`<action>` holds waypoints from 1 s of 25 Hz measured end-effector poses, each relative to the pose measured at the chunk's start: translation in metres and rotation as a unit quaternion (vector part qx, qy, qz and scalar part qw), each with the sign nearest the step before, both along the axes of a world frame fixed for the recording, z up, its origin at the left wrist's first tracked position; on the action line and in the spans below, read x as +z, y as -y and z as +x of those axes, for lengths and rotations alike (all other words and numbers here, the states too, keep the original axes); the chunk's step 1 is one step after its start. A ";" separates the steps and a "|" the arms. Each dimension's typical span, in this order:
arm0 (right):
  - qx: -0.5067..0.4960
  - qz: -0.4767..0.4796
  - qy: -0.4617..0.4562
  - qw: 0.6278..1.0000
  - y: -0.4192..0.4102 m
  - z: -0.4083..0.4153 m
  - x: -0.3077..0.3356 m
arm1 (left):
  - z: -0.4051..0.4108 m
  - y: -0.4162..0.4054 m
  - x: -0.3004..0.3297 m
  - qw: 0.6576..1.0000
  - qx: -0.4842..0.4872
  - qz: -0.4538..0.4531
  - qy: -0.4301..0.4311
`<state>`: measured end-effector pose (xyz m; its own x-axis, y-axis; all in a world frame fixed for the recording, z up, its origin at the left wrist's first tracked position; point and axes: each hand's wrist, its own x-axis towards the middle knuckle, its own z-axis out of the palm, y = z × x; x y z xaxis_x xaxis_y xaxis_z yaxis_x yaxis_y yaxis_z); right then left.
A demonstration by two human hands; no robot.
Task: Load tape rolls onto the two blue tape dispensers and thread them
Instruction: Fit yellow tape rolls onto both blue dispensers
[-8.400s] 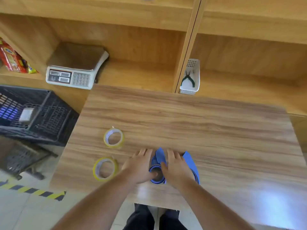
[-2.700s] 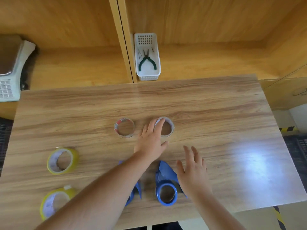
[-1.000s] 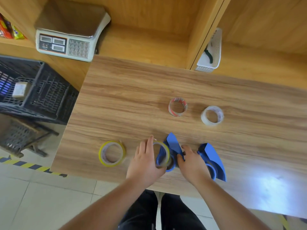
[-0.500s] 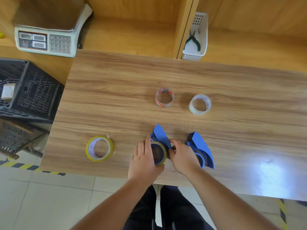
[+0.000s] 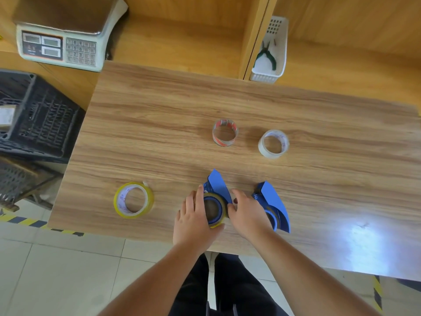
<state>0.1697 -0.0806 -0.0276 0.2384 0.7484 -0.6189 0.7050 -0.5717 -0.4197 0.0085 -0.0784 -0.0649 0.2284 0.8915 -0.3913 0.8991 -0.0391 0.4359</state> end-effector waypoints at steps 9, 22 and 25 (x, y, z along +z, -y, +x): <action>0.133 0.111 0.094 0.980 -0.046 -0.066 0.020 | -0.122 -0.032 0.018 0.987 0.139 0.072 -0.037; 0.193 0.048 0.044 0.979 -0.065 -0.153 0.005 | -0.189 -0.078 -0.010 0.996 0.064 -0.065 -0.014; 0.187 0.040 0.049 0.980 -0.063 -0.148 0.004 | -0.187 -0.082 -0.011 0.996 0.054 -0.068 -0.007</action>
